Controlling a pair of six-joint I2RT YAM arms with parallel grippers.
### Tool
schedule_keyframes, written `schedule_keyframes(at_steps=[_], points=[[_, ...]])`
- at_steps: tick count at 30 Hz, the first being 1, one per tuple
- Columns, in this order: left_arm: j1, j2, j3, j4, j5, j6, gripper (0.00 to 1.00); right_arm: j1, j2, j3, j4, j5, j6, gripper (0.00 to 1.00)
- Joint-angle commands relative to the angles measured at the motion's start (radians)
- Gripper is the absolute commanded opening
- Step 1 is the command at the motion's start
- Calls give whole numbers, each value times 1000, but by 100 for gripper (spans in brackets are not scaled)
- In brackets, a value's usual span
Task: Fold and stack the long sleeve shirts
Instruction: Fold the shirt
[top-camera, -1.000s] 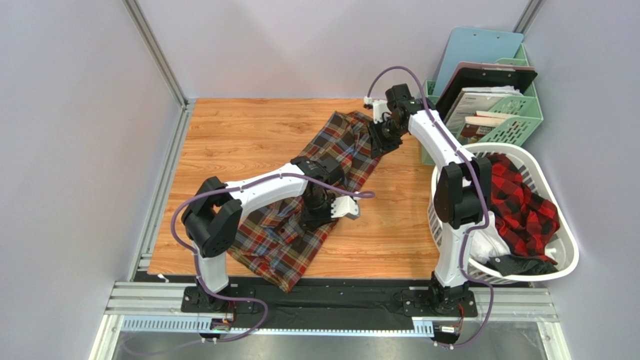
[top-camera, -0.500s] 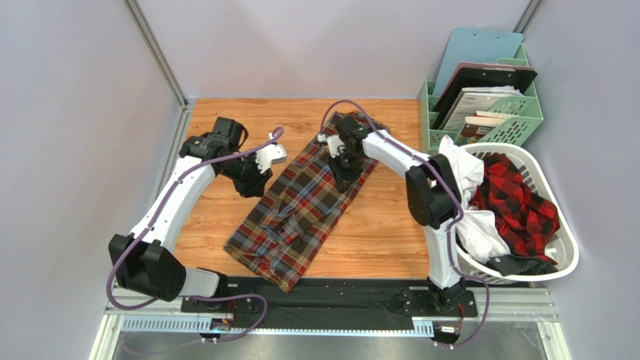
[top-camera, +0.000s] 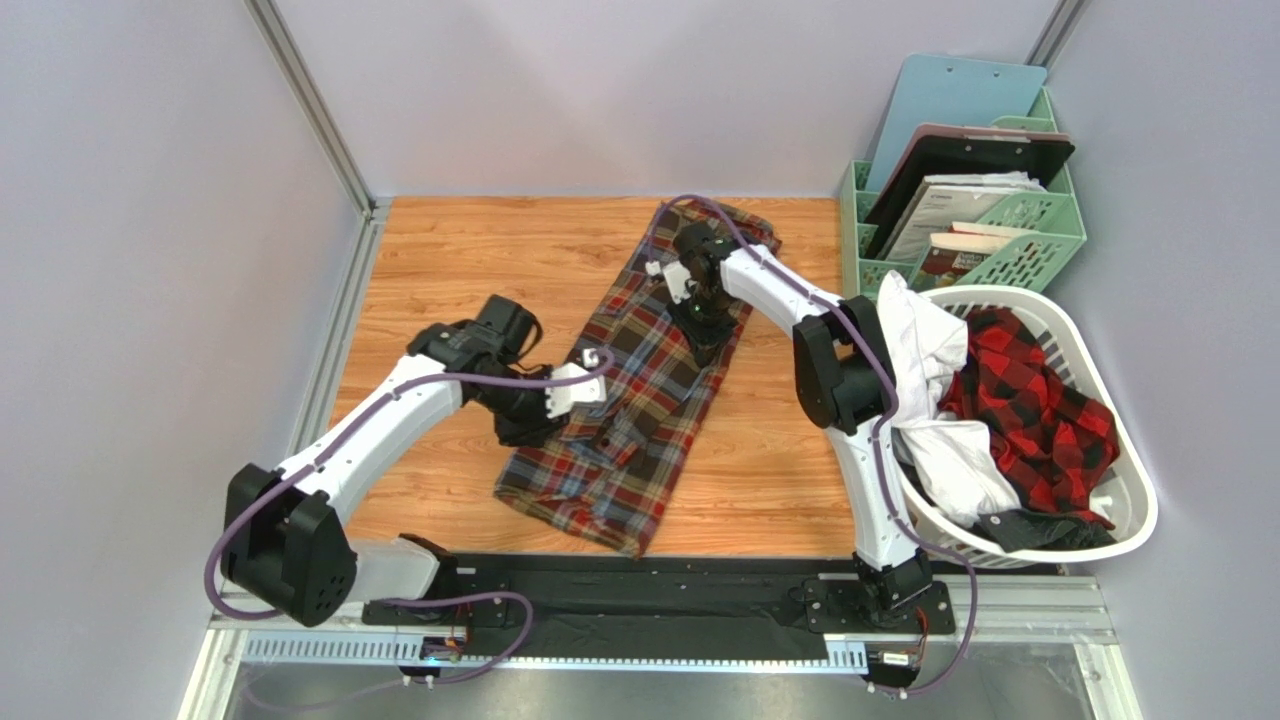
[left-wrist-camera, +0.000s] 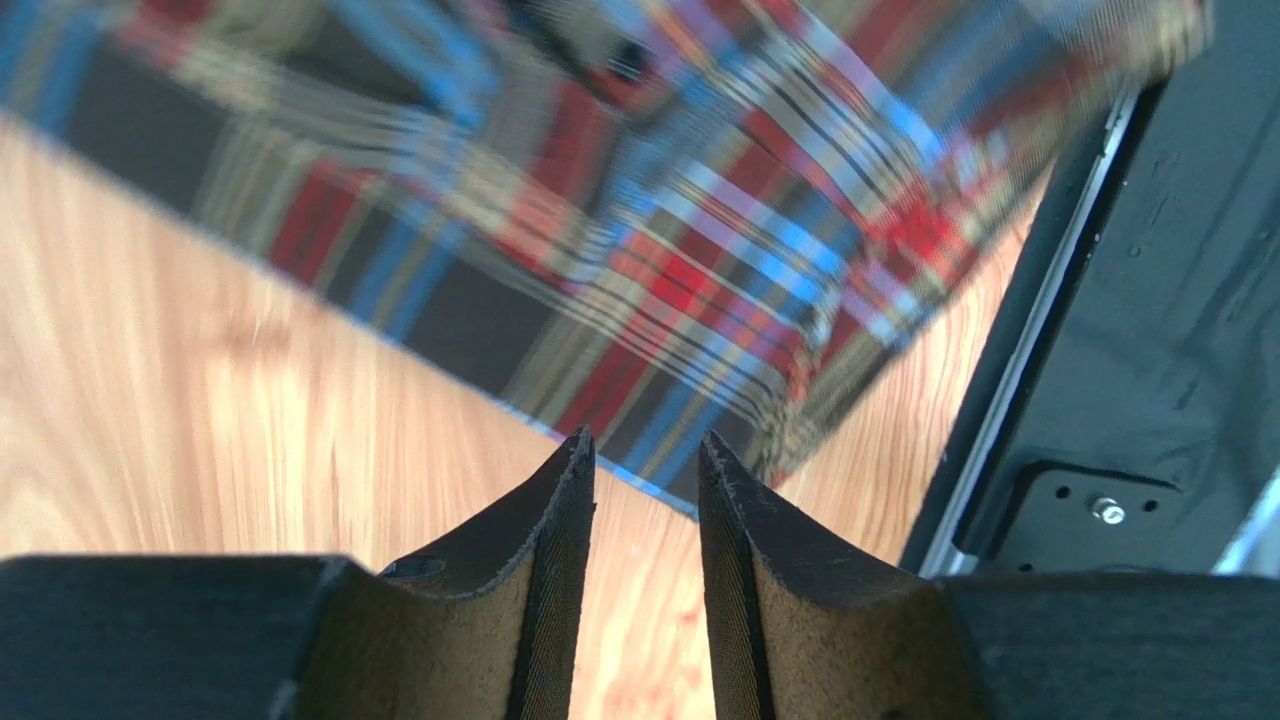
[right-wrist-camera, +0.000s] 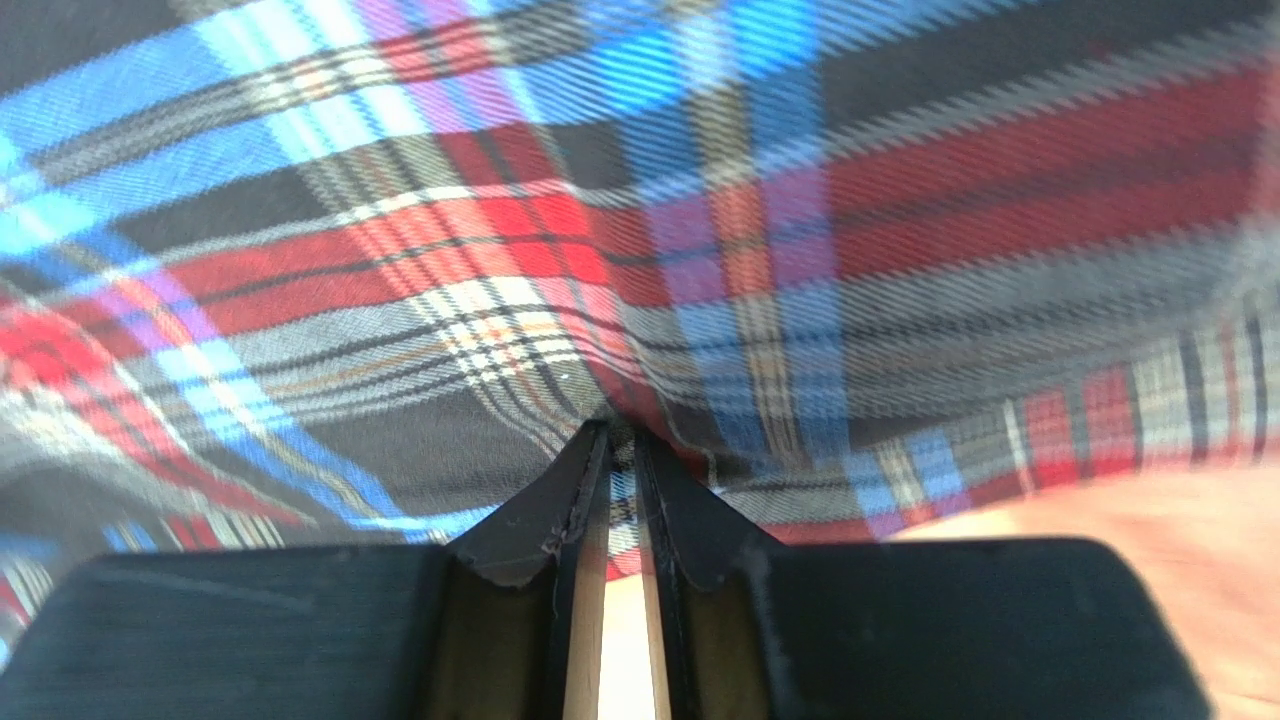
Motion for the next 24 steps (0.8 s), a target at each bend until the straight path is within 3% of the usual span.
schedule_keyframes(at_steps=[1,8,19,24], points=[[-114,74,3,142,-68,-23,38,-105,101,150,-2,163,-105,18],[-177,257,60,231,-94,-41,36,-125,120,245,38,251,-168,19],[-301,479,148,308,-146,-127,32,-125,-40,103,42,122,-144,21],[-343,576,152,240,-180,-141,21,-125,-95,78,32,22,-101,24]])
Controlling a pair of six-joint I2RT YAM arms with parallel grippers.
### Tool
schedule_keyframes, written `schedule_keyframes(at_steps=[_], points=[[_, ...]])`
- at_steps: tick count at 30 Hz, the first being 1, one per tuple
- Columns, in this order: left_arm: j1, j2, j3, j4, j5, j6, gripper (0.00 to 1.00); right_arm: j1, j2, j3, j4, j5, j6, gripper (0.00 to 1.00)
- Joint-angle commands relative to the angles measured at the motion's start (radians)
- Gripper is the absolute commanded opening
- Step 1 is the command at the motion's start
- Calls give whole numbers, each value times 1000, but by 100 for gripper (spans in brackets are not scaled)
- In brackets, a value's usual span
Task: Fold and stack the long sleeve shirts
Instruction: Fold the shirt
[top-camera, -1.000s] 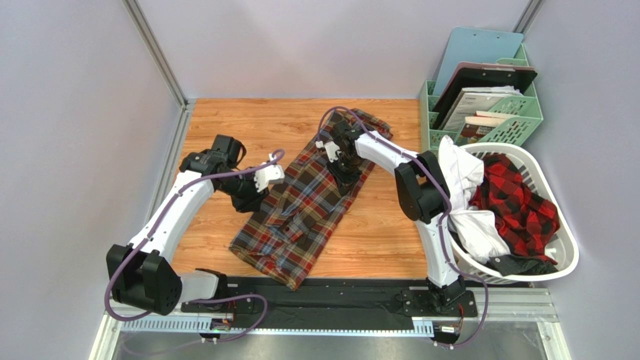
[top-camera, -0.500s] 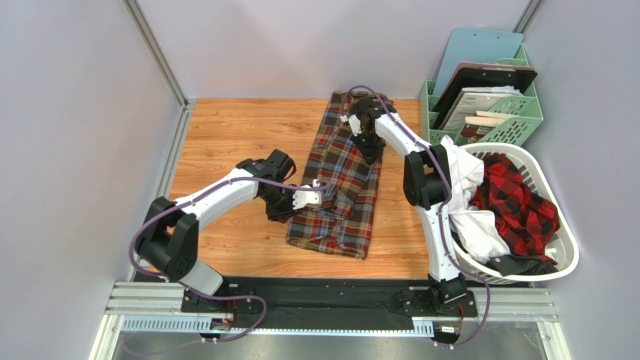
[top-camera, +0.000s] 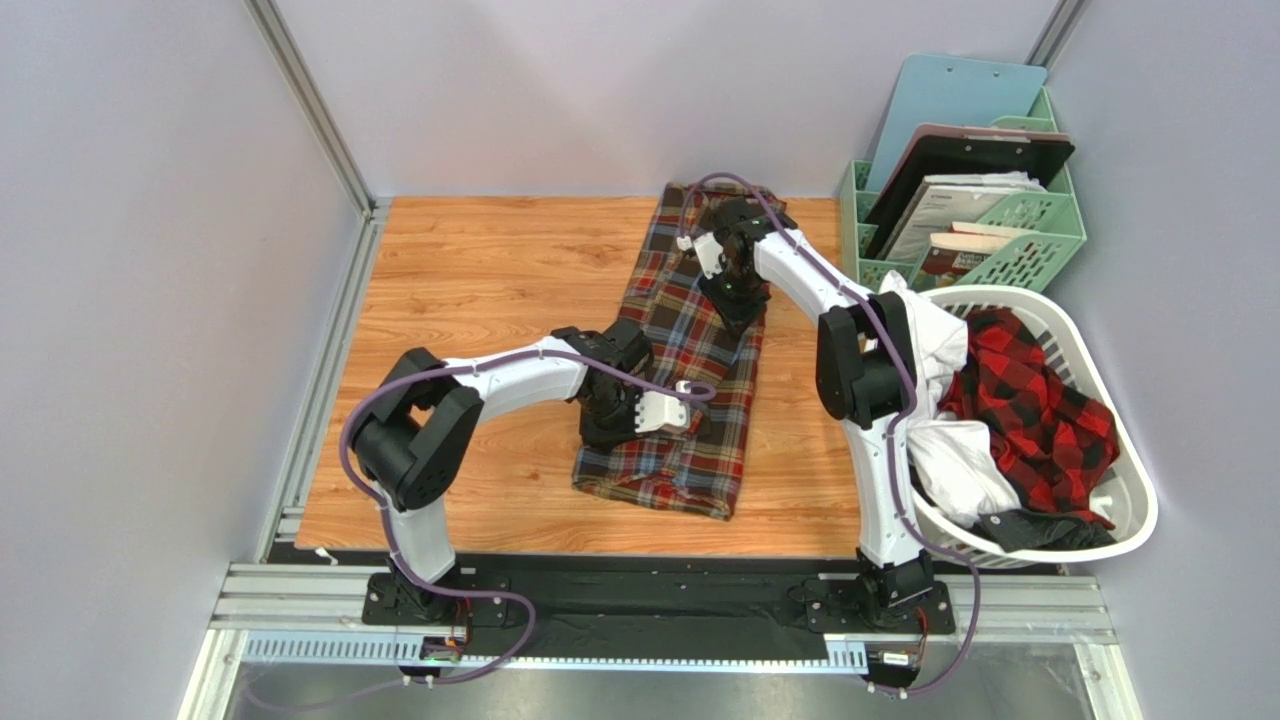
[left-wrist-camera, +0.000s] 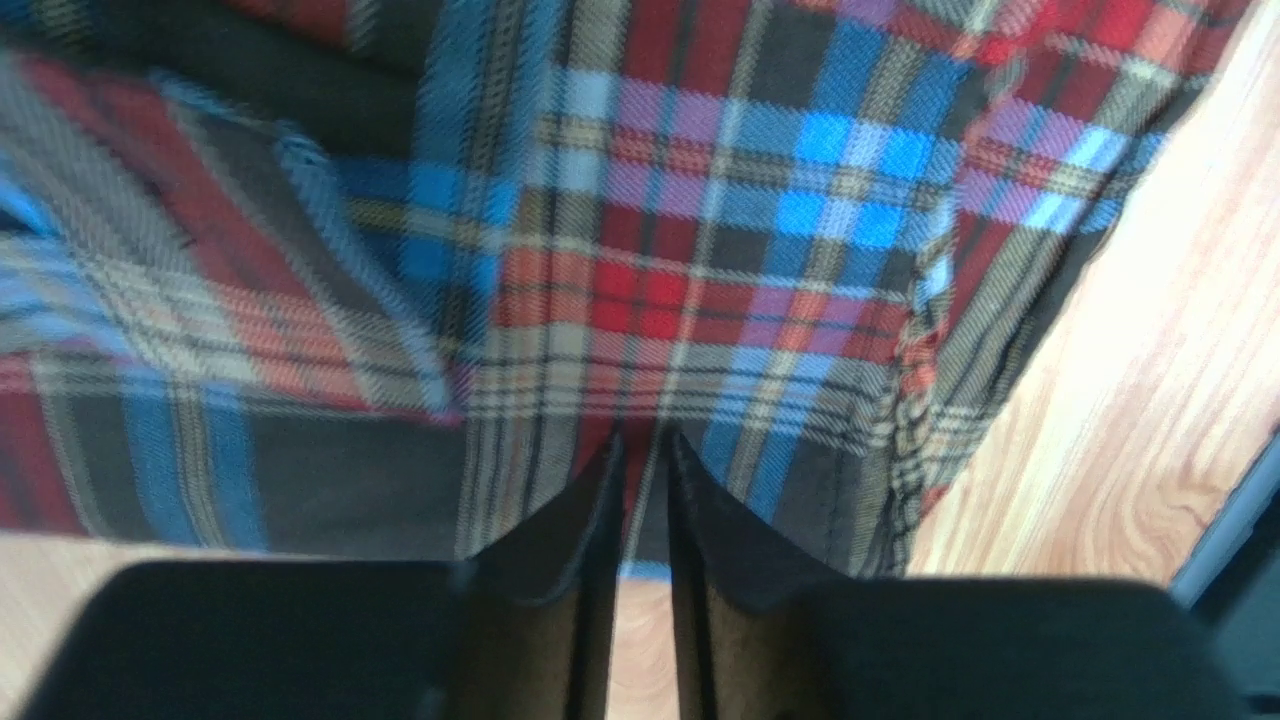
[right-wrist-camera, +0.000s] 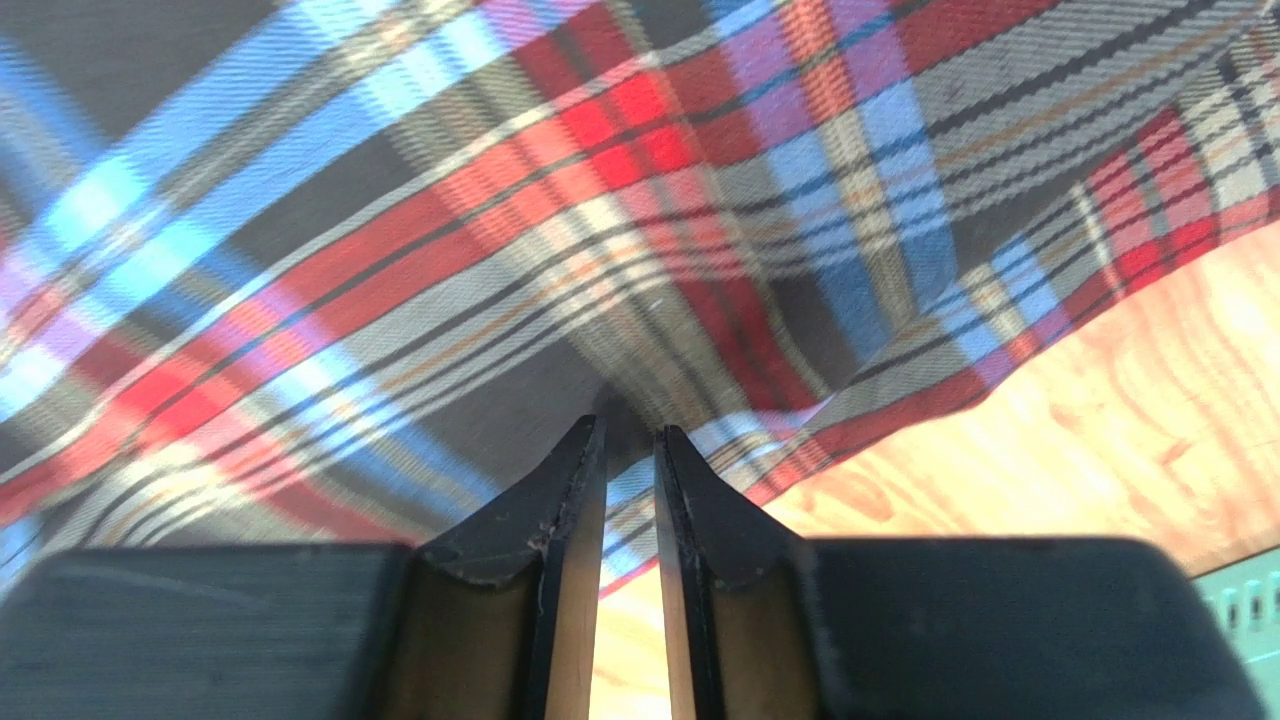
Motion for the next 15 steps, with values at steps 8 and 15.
schedule_keyframes(at_steps=[8,15], points=[[-150,-10,-40,-147,53,-120,16,22,-119,-106,-16,-183,64,24],[-241,-21,-93,-136,151,-211,16,107,-82,-232,53,-183,63,23]])
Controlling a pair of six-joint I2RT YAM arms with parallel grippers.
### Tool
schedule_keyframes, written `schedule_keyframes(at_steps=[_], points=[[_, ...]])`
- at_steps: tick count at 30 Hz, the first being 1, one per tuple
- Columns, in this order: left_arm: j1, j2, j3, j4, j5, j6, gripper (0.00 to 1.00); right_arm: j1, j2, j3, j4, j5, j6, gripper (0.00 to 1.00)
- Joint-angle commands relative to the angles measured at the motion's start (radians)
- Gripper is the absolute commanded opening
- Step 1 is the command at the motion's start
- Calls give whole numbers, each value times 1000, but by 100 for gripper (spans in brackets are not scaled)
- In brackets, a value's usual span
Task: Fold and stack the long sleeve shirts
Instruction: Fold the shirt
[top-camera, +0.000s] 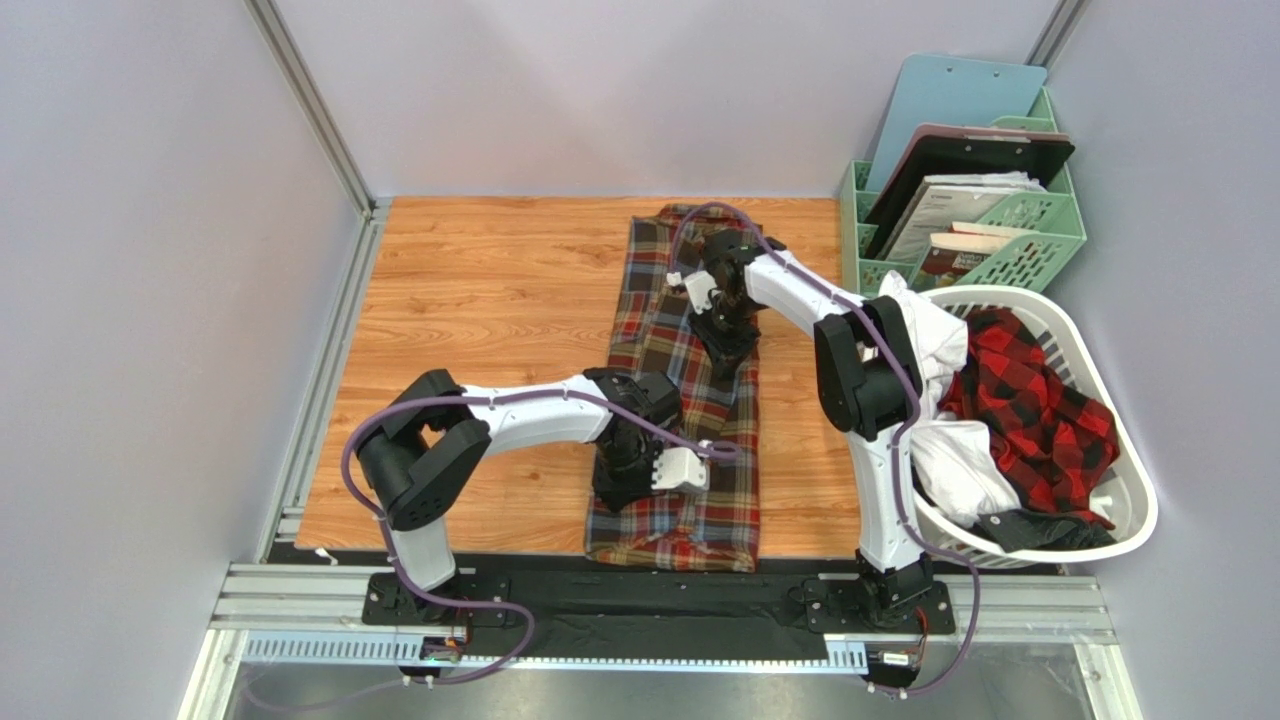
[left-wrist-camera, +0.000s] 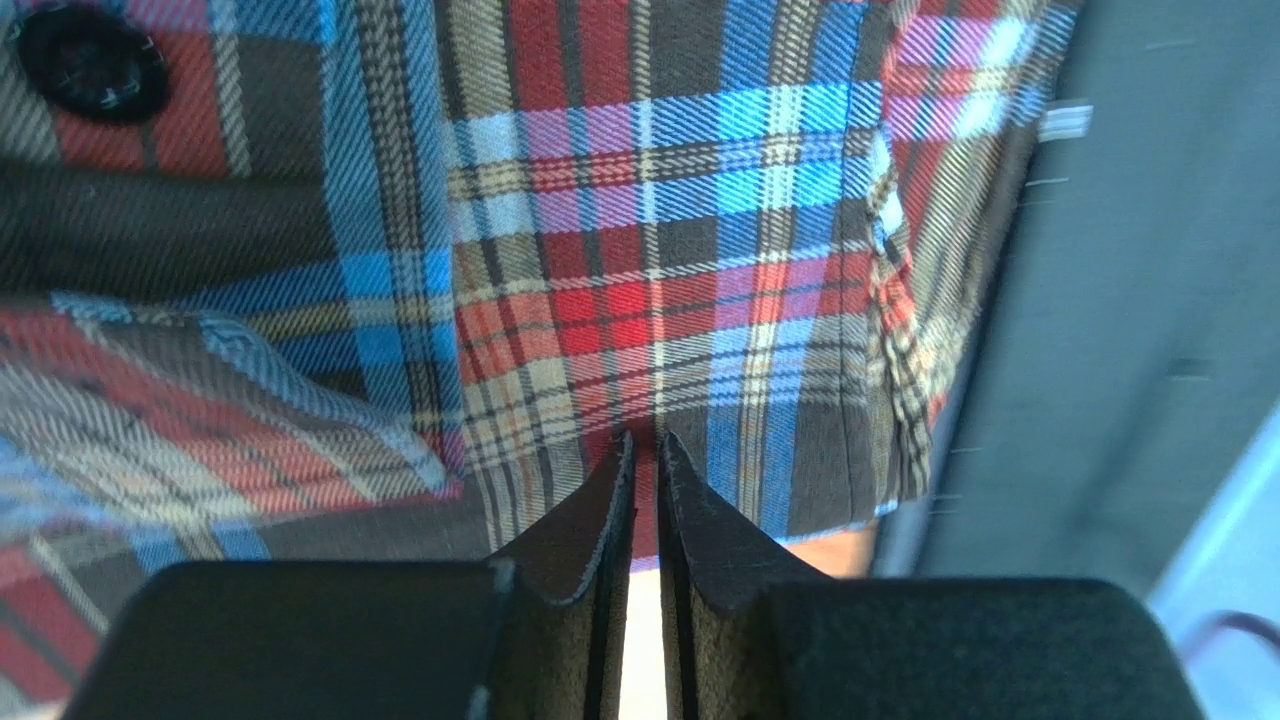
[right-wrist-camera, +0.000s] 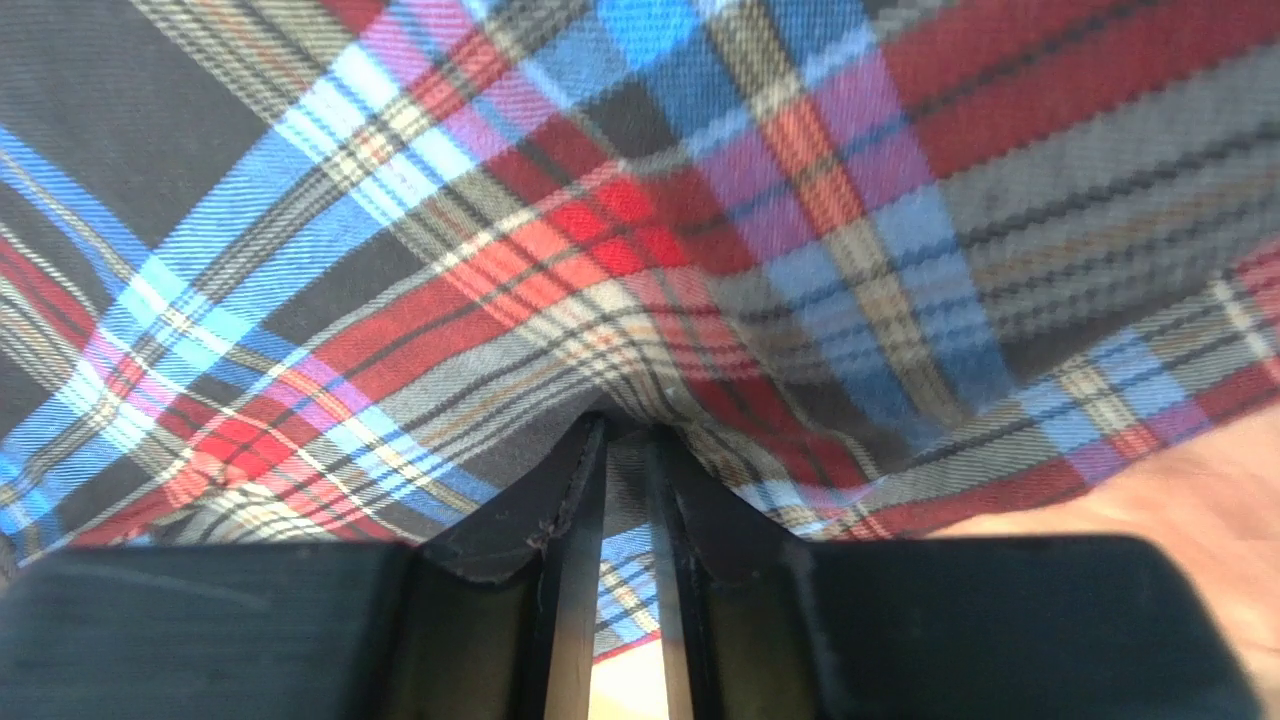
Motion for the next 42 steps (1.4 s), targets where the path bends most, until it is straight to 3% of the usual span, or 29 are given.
schedule_keyframes(at_steps=[1,6,19,21,22,23,24,26,30,32,34,35,36,41,42], points=[[-30,-4,-46,-34,85,-84,15,66,19,-16,50,-34,20,23],[-15,-23,-55,-53,57,-61,14,80,88,46,58,-19,39,23],[207,17,17,-60,-53,42,13,31,217,286,76,14,97,24],[212,-13,18,-66,-27,50,20,22,189,299,71,-12,91,27],[212,-39,17,-71,27,45,23,19,169,315,61,-58,86,33],[212,-106,18,-77,69,43,26,17,108,328,45,-99,76,39],[212,-148,18,-86,144,43,34,17,67,332,16,-165,66,51],[212,-301,14,-88,193,34,38,17,-83,325,-1,-216,39,59],[235,-599,-67,-51,249,88,49,17,-373,203,-1,-278,-38,64],[238,-769,-112,-24,238,122,60,19,-490,51,24,-275,-111,66],[236,-899,-169,-7,246,166,75,26,-674,-60,70,-262,-171,74],[236,-932,-189,10,250,160,79,25,-737,-182,88,-270,-216,78],[235,-960,-233,56,255,154,92,27,-792,-233,122,-308,-242,98],[233,-985,-311,139,241,128,94,66,-1056,-476,200,-489,-299,100],[233,-963,-313,56,256,237,96,83,-1081,-564,187,-526,-366,100]])
